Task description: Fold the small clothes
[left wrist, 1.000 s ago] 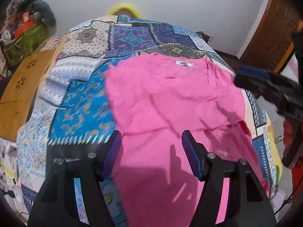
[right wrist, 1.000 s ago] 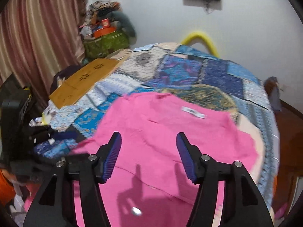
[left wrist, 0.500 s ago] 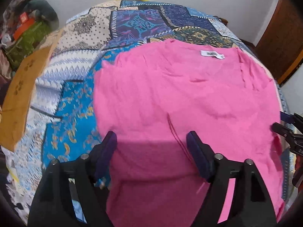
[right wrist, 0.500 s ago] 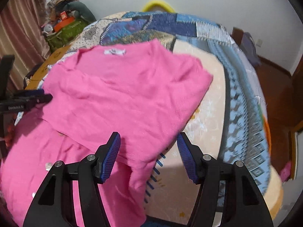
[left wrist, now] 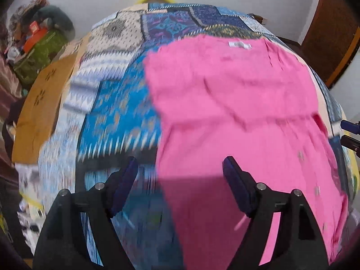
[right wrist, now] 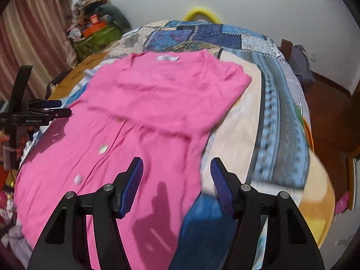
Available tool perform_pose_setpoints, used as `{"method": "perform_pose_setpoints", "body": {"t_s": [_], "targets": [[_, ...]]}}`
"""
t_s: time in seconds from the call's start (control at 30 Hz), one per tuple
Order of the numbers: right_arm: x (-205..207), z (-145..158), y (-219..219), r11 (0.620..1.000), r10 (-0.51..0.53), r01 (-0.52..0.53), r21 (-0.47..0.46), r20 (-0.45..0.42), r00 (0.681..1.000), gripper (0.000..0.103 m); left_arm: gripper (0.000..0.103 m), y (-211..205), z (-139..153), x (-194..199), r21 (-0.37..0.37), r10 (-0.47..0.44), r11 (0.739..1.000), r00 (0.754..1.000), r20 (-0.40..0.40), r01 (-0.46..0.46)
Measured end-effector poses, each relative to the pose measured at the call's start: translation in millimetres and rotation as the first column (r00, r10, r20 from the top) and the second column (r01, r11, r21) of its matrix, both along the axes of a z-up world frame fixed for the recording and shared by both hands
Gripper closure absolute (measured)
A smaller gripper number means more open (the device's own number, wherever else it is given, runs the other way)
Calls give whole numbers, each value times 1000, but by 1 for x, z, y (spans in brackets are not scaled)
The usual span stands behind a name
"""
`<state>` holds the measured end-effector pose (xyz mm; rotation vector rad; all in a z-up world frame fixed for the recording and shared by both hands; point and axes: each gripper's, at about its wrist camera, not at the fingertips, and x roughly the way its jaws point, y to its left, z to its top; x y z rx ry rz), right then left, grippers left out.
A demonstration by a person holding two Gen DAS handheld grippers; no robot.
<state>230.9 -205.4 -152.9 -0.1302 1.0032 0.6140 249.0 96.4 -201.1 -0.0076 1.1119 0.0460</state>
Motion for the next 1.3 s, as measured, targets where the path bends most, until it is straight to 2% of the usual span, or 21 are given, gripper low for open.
{"method": "perform_pose_setpoints", "body": {"t_s": [0.13,0.23,0.3,0.37,0.4,0.43,0.47,0.5,0.53,0.57,0.7,0.9,1.03,1.1,1.17,1.2,1.23,1.3], "targets": [[-28,-16,-5,1000,-2,1,-4,-51,999,45,25,12,-3,-45,-73,36,997,999,-15,-37],[-41,-33,-7,1000,-16,15,-11,-99,995,45,25,16,-1,-67,-134,59,989,998,-19,-61],[-45,-43,-8,999,-32,32,2,-127,991,45,25,15,0,-75,-179,43,983,999,-14,-44],[-44,-47,-12,997,-58,65,50,-140,988,45,36,10,0,-80,-204,10,979,1000,6,-8],[-42,-49,-13,995,-63,75,67,-155,986,47,50,6,2,-80,-194,-11,981,1000,17,14],[-37,-51,-14,993,-61,78,93,-171,983,57,70,2,3,-80,-196,-32,980,999,25,36],[-37,-51,-13,992,-56,75,103,-176,983,69,82,-2,4,-77,-208,-56,976,998,25,60],[-35,-50,-11,992,-48,67,105,-175,983,75,97,-5,4,-74,-209,-64,976,998,20,66],[-32,-50,-6,994,-34,51,99,-168,985,88,98,-7,4,-71,-205,-69,976,997,17,71],[-31,-49,-2,995,-19,33,91,-160,987,96,98,-8,4,-67,-193,-73,978,997,19,75],[-13,-47,16,999,13,-8,43,-106,994,97,98,-6,1,-44,-151,-69,986,997,22,71],[27,-55,27,999,-28,29,16,-84,996,97,98,10,-7,1,-93,-13,996,1000,13,14],[38,-51,31,999,-42,43,7,-111,993,96,95,15,-8,8,-109,-4,994,1000,0,4],[29,-45,21,999,-45,46,7,-116,992,91,88,16,-5,1,-127,4,992,1000,-12,-5],[14,-36,19,999,-37,37,-4,-106,994,69,72,16,-1,-12,-123,10,992,1000,-15,-12],[8,-33,19,1000,-29,29,-7,-100,995,63,63,15,1,-20,-126,10,992,1000,-13,-12],[-2,-28,20,1000,-12,11,-6,-87,996,58,58,14,3,-30,-132,7,991,1000,-12,-9],[-19,-21,24,1000,26,-26,2,-71,997,56,57,9,6,-47,-133,-5,991,1000,-14,4]]}}
